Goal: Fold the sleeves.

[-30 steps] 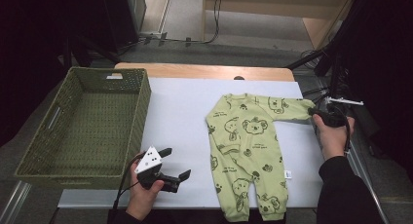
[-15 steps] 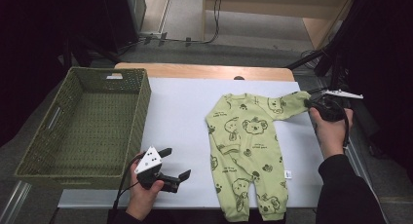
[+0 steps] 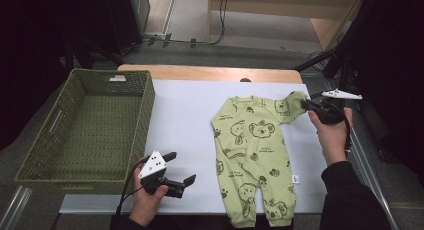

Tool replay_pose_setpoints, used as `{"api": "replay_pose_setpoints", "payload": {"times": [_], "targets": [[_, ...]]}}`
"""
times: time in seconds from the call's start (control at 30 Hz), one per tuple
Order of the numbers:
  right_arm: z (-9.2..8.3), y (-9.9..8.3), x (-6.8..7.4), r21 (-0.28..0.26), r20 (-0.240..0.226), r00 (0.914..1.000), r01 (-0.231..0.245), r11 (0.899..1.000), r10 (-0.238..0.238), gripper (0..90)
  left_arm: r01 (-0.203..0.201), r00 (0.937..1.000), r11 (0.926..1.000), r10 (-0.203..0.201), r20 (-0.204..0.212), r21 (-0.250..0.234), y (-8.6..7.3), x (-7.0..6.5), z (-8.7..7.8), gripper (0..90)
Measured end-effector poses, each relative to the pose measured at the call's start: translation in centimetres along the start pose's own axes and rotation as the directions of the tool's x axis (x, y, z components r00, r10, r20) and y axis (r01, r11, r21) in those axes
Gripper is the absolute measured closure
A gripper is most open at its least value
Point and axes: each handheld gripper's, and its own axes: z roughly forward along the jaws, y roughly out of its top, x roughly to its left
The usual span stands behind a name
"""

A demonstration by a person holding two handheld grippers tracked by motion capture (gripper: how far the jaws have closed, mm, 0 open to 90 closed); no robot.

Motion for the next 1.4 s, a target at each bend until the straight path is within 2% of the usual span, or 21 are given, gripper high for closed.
{"api": "replay_pose_setpoints", "payload": {"times": [0.23, 0.4, 0.5, 0.6, 0.77, 0.9, 0.97, 1.03, 1.13, 1.2, 1.23, 1.27, 1.33, 1.4], "targets": [[-0.2, -0.4, 2.7, -0.011, -0.042, 0.9967, 0.069, 0.998, -0.069, 80.8, -0.001, 1.0, 1.0, 0.001, 0.001, 0.0, 0.0, 0.0, 0.0, 0.0], [-0.3, -1.4, 4.7, -0.022, -0.08, 0.9898, 0.117, 0.993, -0.118, 80.7, -0.002, 1.0, 1.0, 0.002, 0.001, -0.001, 0.0, 0.0, 0.0, 0.0], [-0.3, -2.6, 6.1, -0.017, -0.097, 0.9812, 0.166, 0.986, -0.167, 80.5, -0.002, 1.0, 1.0, 0.002, 0.002, -0.001, 0.0, 0.0, 0.0, 0.0], [0.0, -4.1, 7.6, -0.003, -0.113, 0.9689, 0.221, 0.975, -0.22, 80.4, -0.002, 1.0, 1.0, 0.002, 0.001, -0.001, 0.0, 0.0, 0.0, 0.0], [0.1, -6.1, 8.5, 0.023, -0.123, 0.9567, 0.269, 0.963, -0.264, 80.2, -0.003, 1.0, 1.0, 0.003, 0.0, 0.0, 0.0, 0.0, 0.0, 0.0], [-0.3, -7.1, 8.7, 0.024, -0.127, 0.9528, 0.281, 0.96, -0.276, 79.9, -0.003, 1.0, 1.0, 0.003, 0.0, 0.0, 0.0, 0.0, 0.0, 0.0], [-0.5, -7.4, 8.8, 0.02, -0.145, 0.949, 0.286, 0.958, -0.28, 79.2, -0.003, 1.0, 1.0, 0.003, -0.002, 0.0, 0.0, -0.1, 0.0, 0.0], [-0.8, -7.8, 8.8, 0.028, -0.176, 0.9432, 0.291, 0.956, -0.282, 74.7, -0.002, 1.0, 1.0, 0.002, -0.004, -0.004, 0.0, 0.0, 0.0, 0.0], [-1.6, -8.0, 8.8, 0.007, -0.269, 0.93, 0.262, 0.965, -0.25, 56.2, -0.002, 1.0, 1.0, 0.002, -0.005, -0.005, 0.0, 0.0, 0.0, 0.0], [-2.5, -7.7, 8.8, -0.029, -0.302, 0.9238, 0.237, 0.971, -0.235, 55.0, -0.002, 1.0, 1.0, 0.002, -0.004, -0.004, 0.0, 0.0, 0.0, 0.0], [-2.7, -7.5, 8.8, -0.043, -0.305, 0.9258, 0.221, 0.974, -0.223, 57.1, -0.003, 1.0, 1.0, 0.003, -0.005, -0.004, 0.0, 0.0, 0.0, 0.0], [-3.0, -7.3, 8.6, -0.048, -0.304, 0.9302, 0.2, 0.979, -0.205, 62.8, -0.002, 1.0, 1.0, 0.002, -0.005, -0.003, 0.0, 0.0, 0.0, 0.0], [-3.0, -7.1, 8.6, -0.02, -0.272, 0.9452, 0.182, 0.983, -0.181, 73.3, -0.004, 1.0, 1.0, 0.004, -0.005, -0.001, 0.0, -0.1, 0.0, 0.0], [-2.6, -7.2, 8.5, 0.012, -0.276, 0.9484, 0.166, 0.986, -0.157, 80.6, -0.005, 1.0, 1.0, 0.005, -0.006, 0.0, 0.0, -0.1, 0.0, 0.0]]}}
